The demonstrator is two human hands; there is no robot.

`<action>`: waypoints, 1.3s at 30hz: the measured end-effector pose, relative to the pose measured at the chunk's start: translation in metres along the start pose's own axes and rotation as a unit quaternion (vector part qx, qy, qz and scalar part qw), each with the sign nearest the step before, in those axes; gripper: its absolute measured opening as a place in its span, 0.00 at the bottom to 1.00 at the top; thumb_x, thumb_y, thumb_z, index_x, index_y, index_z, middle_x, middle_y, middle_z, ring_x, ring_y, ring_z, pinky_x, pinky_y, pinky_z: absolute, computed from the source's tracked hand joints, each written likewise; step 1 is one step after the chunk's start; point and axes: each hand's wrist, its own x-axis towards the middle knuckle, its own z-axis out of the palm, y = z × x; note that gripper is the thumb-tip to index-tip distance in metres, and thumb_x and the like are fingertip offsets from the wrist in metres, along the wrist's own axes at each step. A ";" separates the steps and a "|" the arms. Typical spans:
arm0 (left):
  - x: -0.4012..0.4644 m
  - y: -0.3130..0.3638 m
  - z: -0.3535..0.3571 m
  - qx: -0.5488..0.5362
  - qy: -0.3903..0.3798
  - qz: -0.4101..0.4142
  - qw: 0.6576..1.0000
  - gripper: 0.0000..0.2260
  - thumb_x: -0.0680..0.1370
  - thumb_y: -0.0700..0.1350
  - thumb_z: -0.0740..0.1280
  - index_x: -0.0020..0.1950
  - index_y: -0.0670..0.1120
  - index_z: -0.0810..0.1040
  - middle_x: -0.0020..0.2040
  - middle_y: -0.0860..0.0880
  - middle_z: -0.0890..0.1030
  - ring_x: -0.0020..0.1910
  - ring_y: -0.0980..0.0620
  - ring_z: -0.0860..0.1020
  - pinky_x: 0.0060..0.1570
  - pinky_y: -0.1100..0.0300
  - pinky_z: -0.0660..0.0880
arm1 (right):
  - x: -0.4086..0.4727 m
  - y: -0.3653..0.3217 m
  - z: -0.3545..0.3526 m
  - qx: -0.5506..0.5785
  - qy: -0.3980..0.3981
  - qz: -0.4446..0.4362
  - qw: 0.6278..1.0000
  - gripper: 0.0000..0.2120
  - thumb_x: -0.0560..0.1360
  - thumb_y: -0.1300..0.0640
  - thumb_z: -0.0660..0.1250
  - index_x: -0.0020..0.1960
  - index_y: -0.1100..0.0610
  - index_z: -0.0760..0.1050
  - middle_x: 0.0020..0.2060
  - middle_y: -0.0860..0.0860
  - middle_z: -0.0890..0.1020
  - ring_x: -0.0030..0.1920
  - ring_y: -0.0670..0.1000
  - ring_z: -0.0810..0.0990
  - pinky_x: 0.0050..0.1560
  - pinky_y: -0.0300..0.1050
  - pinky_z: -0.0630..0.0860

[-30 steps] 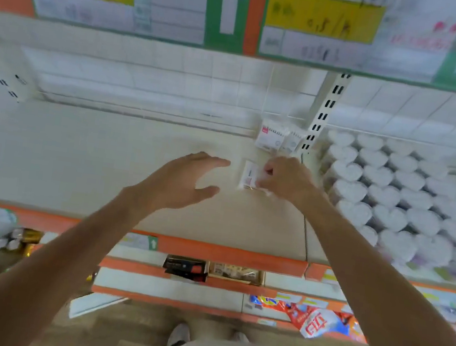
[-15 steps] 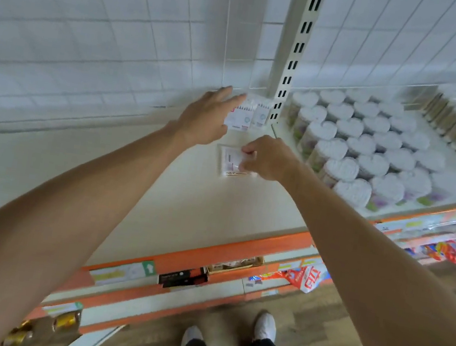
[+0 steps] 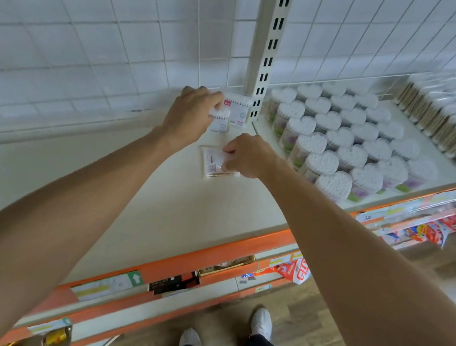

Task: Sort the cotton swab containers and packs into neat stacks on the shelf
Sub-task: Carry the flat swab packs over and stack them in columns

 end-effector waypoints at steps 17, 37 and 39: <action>-0.147 0.013 -0.064 -0.194 0.126 -0.121 0.965 0.09 0.77 0.42 0.72 0.56 0.50 0.83 0.51 0.52 0.82 0.45 0.52 0.80 0.47 0.55 0.81 | -0.006 -0.003 0.006 -0.026 0.014 -0.011 1.000 0.13 0.75 0.59 0.67 0.60 0.54 0.79 0.50 0.54 0.81 0.43 0.55 0.76 0.30 0.42 0.64; -0.270 0.012 -0.045 -0.318 0.142 -0.326 0.879 0.19 0.78 0.39 0.68 0.66 0.56 0.79 0.57 0.52 0.80 0.49 0.57 0.81 0.53 0.66 0.76 | -0.100 -0.068 0.092 0.182 0.125 0.022 0.975 0.28 0.80 0.43 0.64 0.74 0.57 0.66 0.71 0.56 0.69 0.69 0.59 0.68 0.69 0.54 0.67; -0.272 0.012 -0.045 -0.328 0.130 -0.330 0.876 0.21 0.77 0.38 0.69 0.67 0.57 0.77 0.55 0.55 0.81 0.48 0.57 0.82 0.55 0.62 0.78 | -0.101 -0.080 0.097 0.095 0.115 0.051 0.988 0.33 0.76 0.34 0.63 0.70 0.57 0.71 0.68 0.56 0.72 0.67 0.60 0.67 0.67 0.55 0.66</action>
